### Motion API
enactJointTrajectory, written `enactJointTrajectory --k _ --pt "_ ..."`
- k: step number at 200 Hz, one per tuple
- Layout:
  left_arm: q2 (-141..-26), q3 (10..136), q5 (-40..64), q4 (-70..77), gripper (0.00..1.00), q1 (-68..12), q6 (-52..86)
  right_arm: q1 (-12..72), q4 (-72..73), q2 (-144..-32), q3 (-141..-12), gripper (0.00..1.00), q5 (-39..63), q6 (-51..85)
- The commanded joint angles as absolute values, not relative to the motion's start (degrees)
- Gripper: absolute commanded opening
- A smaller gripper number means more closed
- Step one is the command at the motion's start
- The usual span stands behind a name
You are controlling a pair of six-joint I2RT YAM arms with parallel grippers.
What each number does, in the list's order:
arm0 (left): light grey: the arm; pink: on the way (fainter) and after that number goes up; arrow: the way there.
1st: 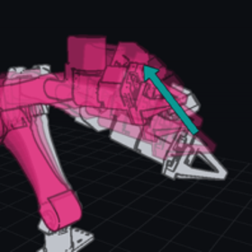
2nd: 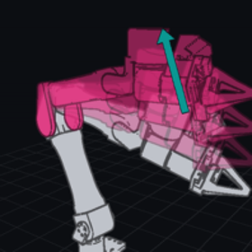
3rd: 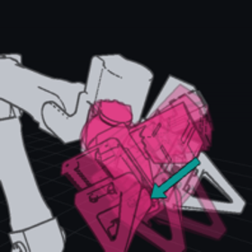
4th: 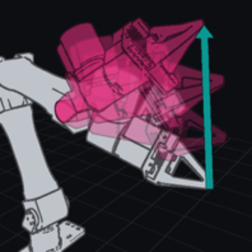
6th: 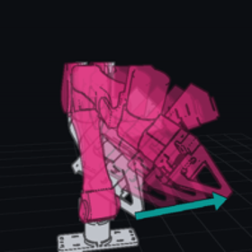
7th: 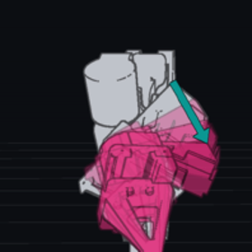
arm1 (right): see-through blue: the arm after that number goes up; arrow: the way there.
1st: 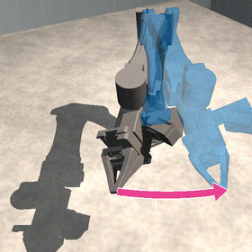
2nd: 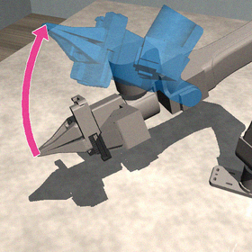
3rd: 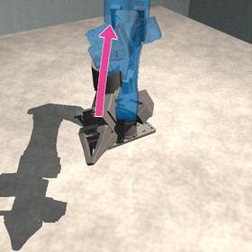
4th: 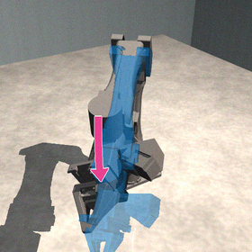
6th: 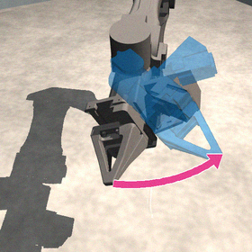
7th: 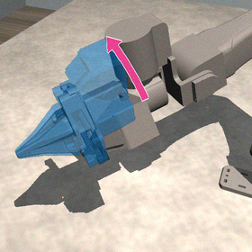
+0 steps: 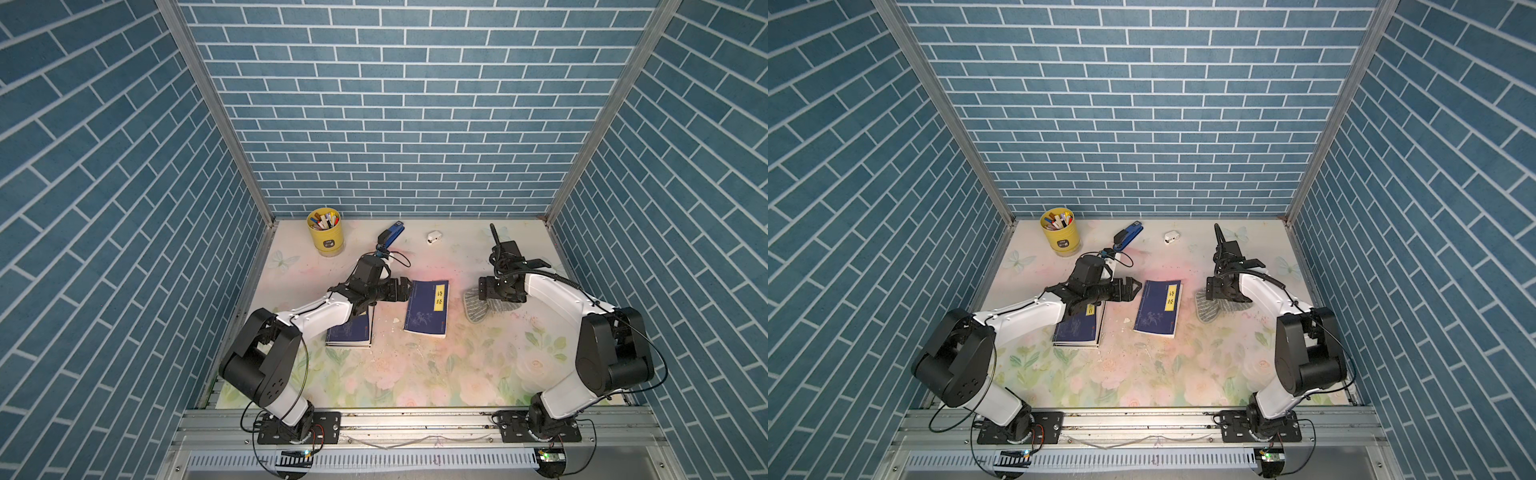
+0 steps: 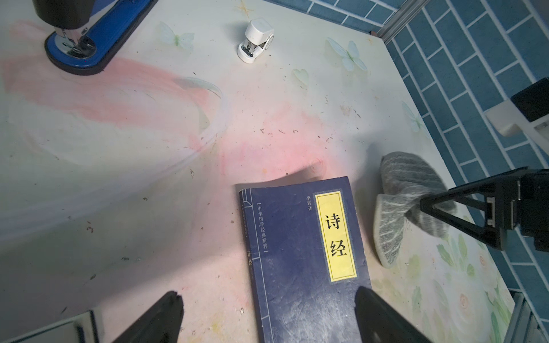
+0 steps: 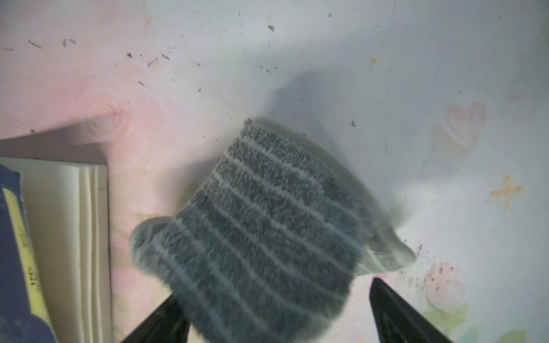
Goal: Wipe the cover of the book
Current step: Place the cleaning item at the center of the board, then pick up the book from the center of the board.
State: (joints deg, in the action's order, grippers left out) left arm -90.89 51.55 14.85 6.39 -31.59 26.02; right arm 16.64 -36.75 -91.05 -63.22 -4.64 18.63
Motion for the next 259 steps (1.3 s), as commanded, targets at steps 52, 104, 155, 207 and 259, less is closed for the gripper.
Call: enactJointTrajectory --k 52,104,155,207,259 --pt "-92.59 52.38 14.76 6.94 0.95 -31.99 26.00 17.90 -36.89 -88.05 -64.56 0.95 4.07 17.89" --pt "-95.20 52.30 15.56 7.55 0.92 -32.52 27.42 27.09 -29.02 -88.83 -62.19 0.75 6.75 23.53" --pt "-96.65 50.95 16.35 9.07 0.88 -33.39 29.77 31.31 -24.79 -95.59 -61.50 0.52 8.05 26.40" --pt "-97.57 49.85 16.36 8.88 0.86 -34.87 30.65 32.50 -19.35 -98.03 -58.03 0.42 9.70 28.89" --pt "-99.84 50.54 15.67 8.20 0.85 -36.24 31.39 32.57 -17.38 -102.08 -57.47 0.21 10.26 29.84"
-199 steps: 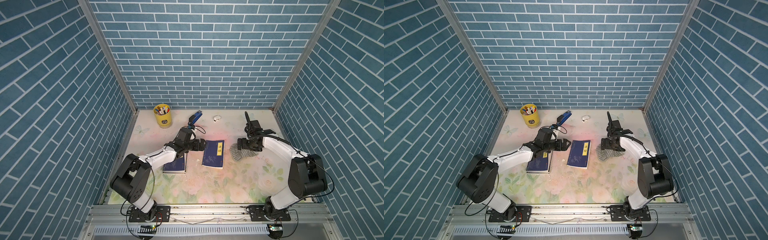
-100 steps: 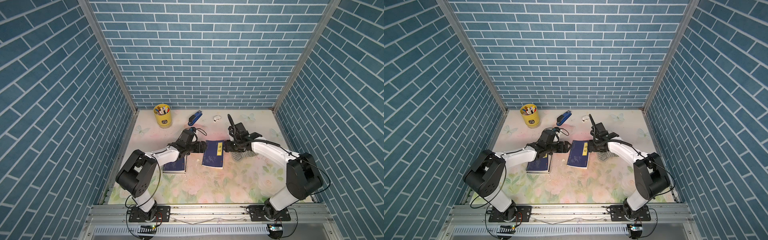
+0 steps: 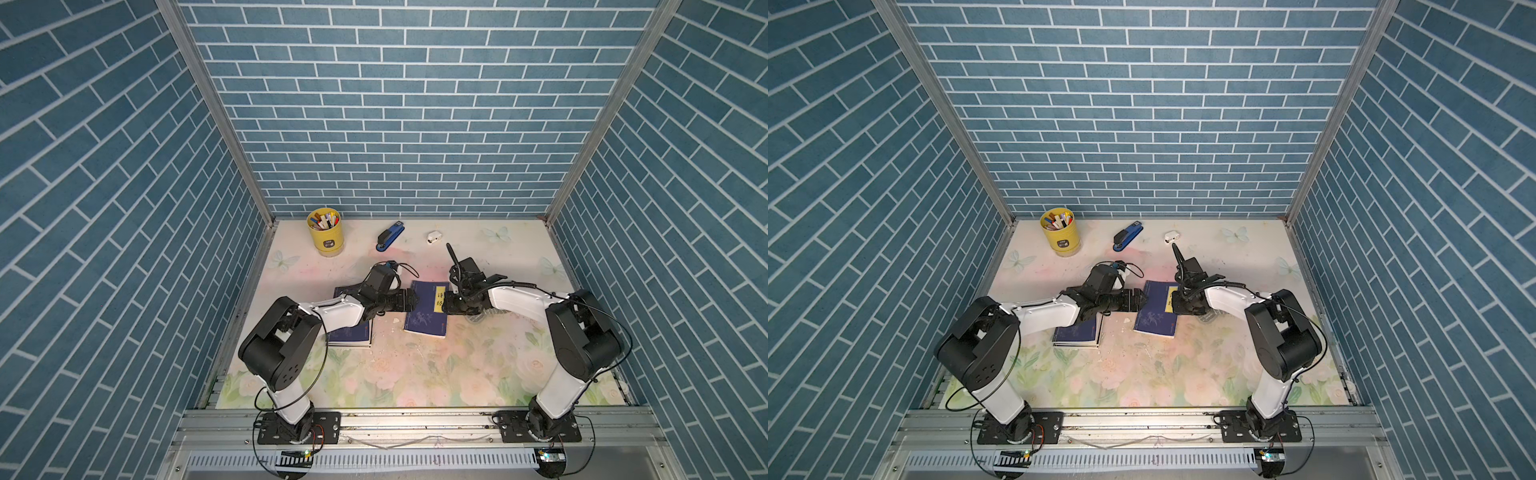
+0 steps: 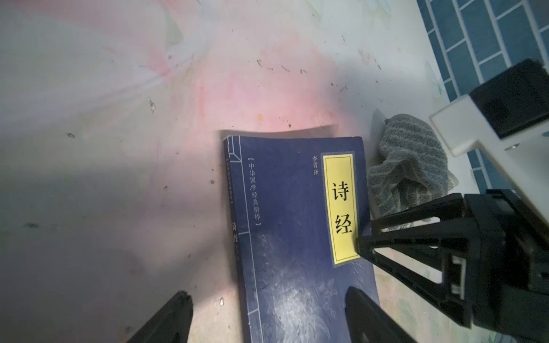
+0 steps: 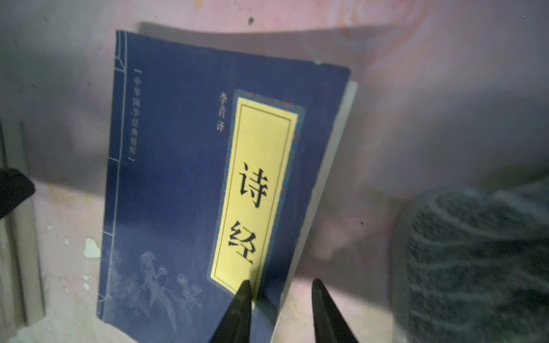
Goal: Wipe the cover of the book
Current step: Pick up the book from the center of the board.
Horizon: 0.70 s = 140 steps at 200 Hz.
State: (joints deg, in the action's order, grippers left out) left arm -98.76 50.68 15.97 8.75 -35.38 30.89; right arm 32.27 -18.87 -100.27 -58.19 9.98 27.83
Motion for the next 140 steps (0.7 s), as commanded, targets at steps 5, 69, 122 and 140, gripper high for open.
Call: enactJointTrajectory --k 5,69,122,140 --pt "-99.85 50.54 15.35 8.03 0.85 -36.28 31.50 32.60 -17.51 -102.32 -57.56 0.19 10.10 29.88" --pt "-101.11 48.22 18.36 10.74 0.79 -37.01 33.79 32.52 -18.62 -104.42 -56.47 0.08 10.19 31.35" --pt "-104.01 48.16 27.39 17.25 0.62 -37.27 36.78 32.52 -16.83 -104.19 -54.43 0.07 11.19 32.69" --pt "-104.34 48.00 28.56 18.91 0.62 -37.35 37.86 32.60 -16.53 -104.19 -54.26 0.07 11.48 32.73"
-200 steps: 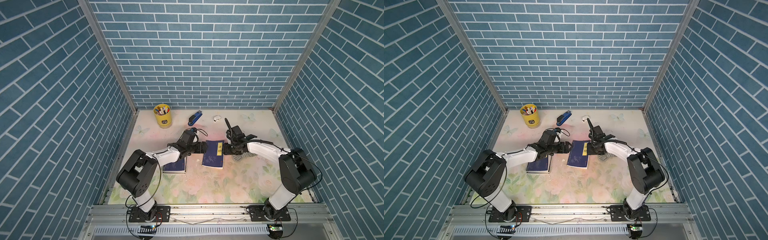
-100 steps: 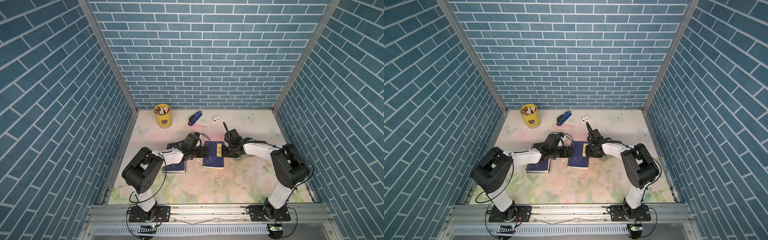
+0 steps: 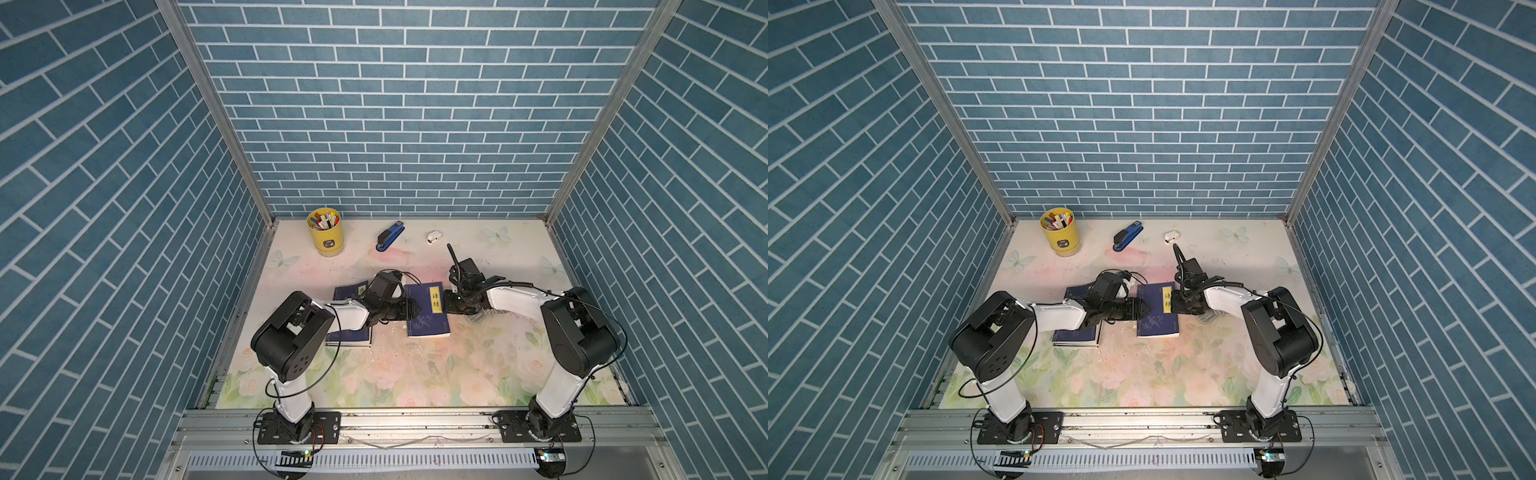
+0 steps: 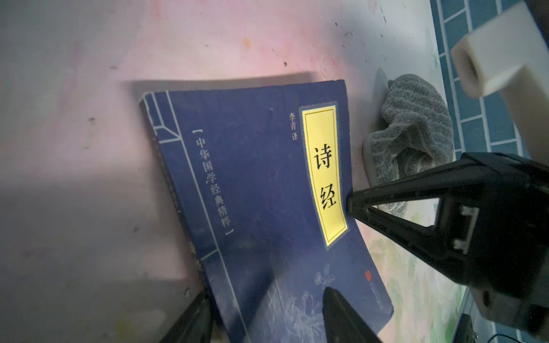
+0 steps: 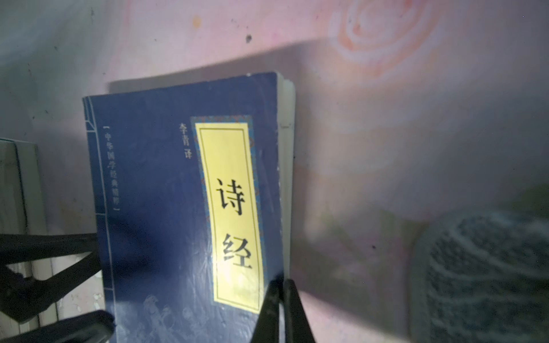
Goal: Wipe the cover of the book
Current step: Pick up the book from the center of the board.
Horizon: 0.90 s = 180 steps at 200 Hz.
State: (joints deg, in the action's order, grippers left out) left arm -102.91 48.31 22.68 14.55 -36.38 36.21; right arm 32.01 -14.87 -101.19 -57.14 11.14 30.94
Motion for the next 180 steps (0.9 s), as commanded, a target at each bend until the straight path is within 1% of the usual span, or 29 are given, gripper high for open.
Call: enactJointTrajectory --k 1,23,80,140,169,180 --pt "-104.33 47.99 28.61 19.04 0.62 -37.35 37.96 32.60 -16.53 -104.21 -54.24 0.07 11.50 32.71" --pt "-103.95 48.25 29.82 21.62 0.60 -37.35 39.06 32.61 -16.26 -104.42 -54.32 0.07 12.01 32.70" --pt "-103.13 50.79 31.18 25.10 0.42 -37.27 41.87 32.84 -14.99 -104.07 -54.14 0.07 13.27 33.22" --pt "-103.95 51.15 32.60 28.69 0.32 -36.88 44.59 32.87 -14.59 -103.39 -53.35 0.07 13.27 33.05" --pt "-103.94 51.32 32.54 28.28 0.25 -36.65 44.41 32.87 -14.72 -103.15 -53.35 0.07 13.01 32.83" --pt "-103.78 51.33 32.11 27.54 0.20 -36.50 44.06 32.90 -14.76 -102.97 -53.35 0.07 12.71 32.70"
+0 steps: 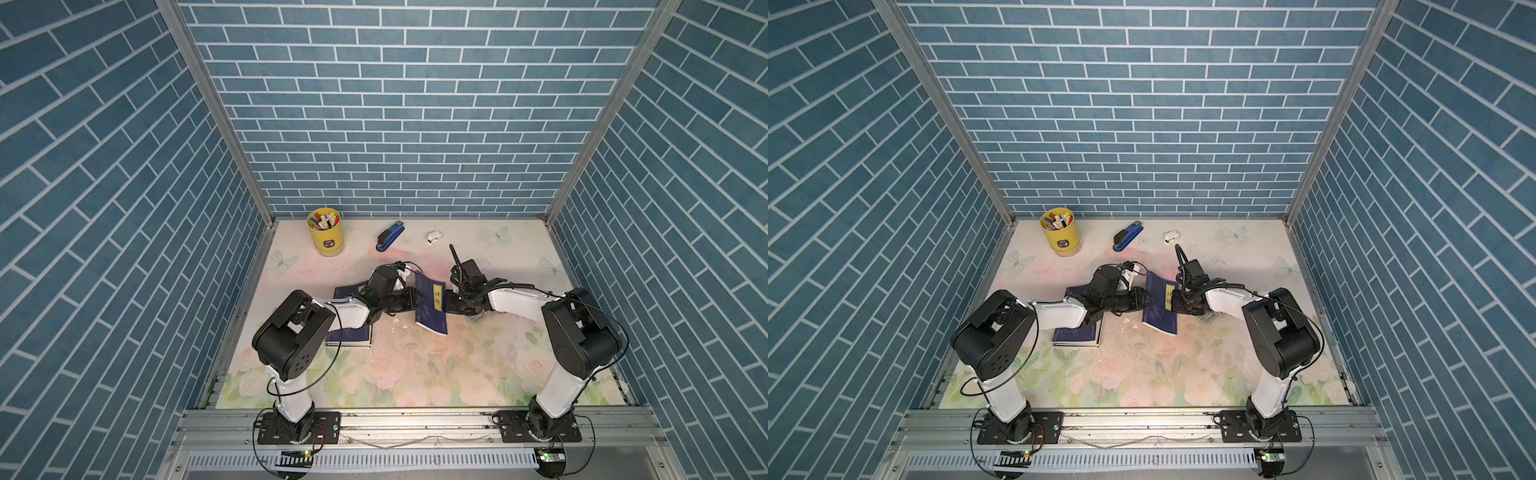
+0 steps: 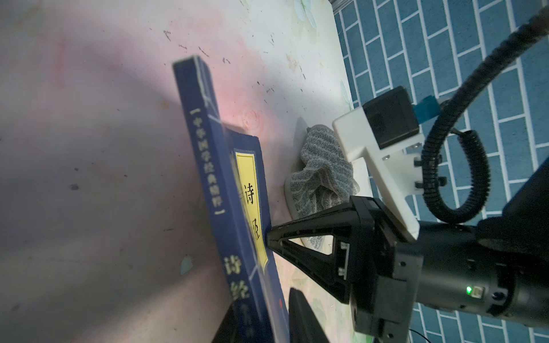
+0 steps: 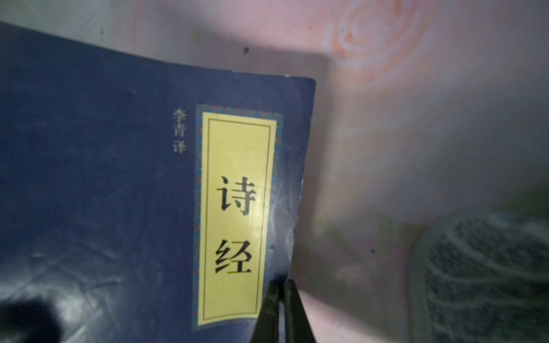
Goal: Wipe the cover of the book
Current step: Pick up the book from the center of the board, then place the book on the book.
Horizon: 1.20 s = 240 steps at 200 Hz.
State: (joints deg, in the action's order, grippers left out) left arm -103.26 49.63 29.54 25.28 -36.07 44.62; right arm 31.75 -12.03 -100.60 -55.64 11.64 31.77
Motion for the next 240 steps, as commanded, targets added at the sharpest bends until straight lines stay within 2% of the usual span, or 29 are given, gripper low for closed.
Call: enactJointTrajectory --k 1,24,53,81,105,144,183,214,240 --pt "-103.74 51.33 32.05 27.44 0.20 -36.49 44.00 32.88 -14.76 -102.94 -53.35 0.07 12.68 32.70" --pt "-102.82 51.81 30.41 23.34 0.08 -36.25 41.51 32.87 -15.10 -102.16 -53.37 0.09 11.77 32.06" --pt "-99.97 51.99 29.09 17.03 0.00 -35.30 37.70 32.87 -16.16 -99.09 -54.03 0.19 9.10 29.66" --pt "-94.82 51.66 28.27 11.36 0.00 -34.12 34.84 32.70 -17.49 -95.07 -55.83 0.37 6.70 27.15" --pt "-89.68 51.51 27.90 6.92 0.00 -33.36 33.16 32.30 -17.30 -92.46 -57.36 0.46 5.78 25.38" --pt "-81.67 51.79 29.04 -0.32 0.00 -31.17 31.16 31.40 -17.83 -91.09 -59.25 0.54 5.45 23.75" --pt "-71.58 50.05 35.34 -8.74 0.00 -25.28 31.35 30.35 -18.51 -89.68 -58.81 0.61 5.45 22.65" --pt "-64.85 50.30 37.16 -19.95 0.00 -17.47 27.85 29.71 -17.03 -88.55 -57.66 0.64 5.45 21.84" --pt "-60.26 48.20 42.49 -23.06 0.00 -9.51 27.15 29.35 -15.96 -89.51 -58.23 0.65 6.18 21.62"
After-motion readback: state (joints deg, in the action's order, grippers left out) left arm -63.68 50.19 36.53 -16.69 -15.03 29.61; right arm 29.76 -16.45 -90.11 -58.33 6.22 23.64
